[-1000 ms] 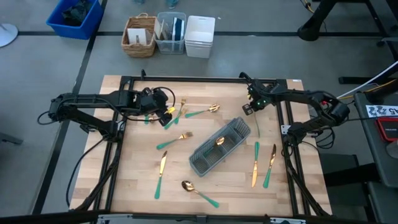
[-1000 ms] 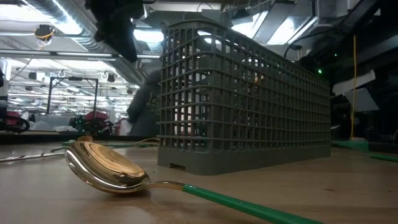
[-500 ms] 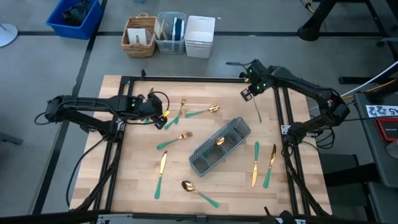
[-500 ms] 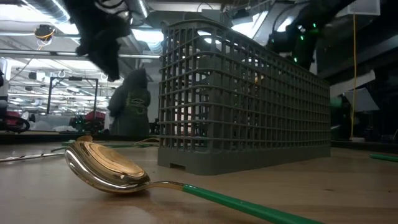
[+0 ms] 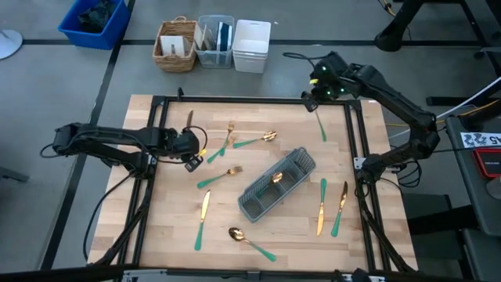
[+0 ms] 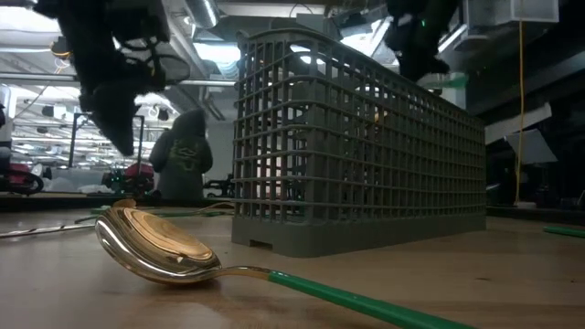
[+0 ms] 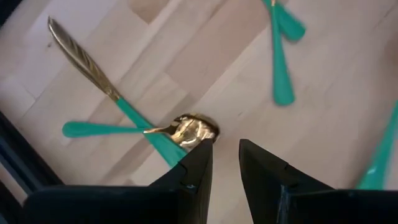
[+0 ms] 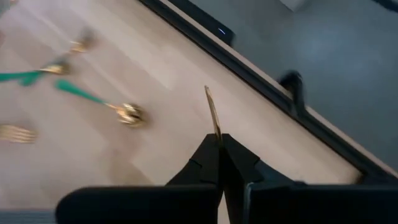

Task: Sort silverware
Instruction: Put the gold fork into the gray silverware organizer

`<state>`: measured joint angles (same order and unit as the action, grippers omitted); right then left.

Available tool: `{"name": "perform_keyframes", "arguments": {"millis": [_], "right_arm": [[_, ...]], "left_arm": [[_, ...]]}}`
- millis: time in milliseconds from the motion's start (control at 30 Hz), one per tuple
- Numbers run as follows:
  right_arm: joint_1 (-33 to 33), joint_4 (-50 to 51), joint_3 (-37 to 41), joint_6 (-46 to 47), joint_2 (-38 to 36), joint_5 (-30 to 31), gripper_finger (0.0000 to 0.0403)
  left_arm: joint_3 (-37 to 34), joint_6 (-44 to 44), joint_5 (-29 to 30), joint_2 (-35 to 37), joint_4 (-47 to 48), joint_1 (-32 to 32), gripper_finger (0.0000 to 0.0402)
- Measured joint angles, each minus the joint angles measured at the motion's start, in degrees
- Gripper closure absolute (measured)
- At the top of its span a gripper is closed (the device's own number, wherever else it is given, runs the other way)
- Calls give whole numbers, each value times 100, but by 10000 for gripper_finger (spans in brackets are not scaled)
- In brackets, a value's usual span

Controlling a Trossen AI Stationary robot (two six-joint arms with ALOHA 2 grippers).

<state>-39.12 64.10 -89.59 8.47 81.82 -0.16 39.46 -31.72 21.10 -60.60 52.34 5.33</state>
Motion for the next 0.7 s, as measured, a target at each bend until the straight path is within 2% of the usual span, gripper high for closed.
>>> {"name": "perform_keyframes", "arguments": {"millis": [200,433,700], "right_arm": [[774,-5,-442,5,0,-97,400],[1753,-170,-554,139,-2,-94,401],[2615,-424,-554,193,-2,-38,401]], "left_arm": [[-398,510,-57,-15,-278,-12,329],[-815,1107,-52,-28,-1206,-10,329],[-1106,1130,151,-42,-1430,8,329]]}}
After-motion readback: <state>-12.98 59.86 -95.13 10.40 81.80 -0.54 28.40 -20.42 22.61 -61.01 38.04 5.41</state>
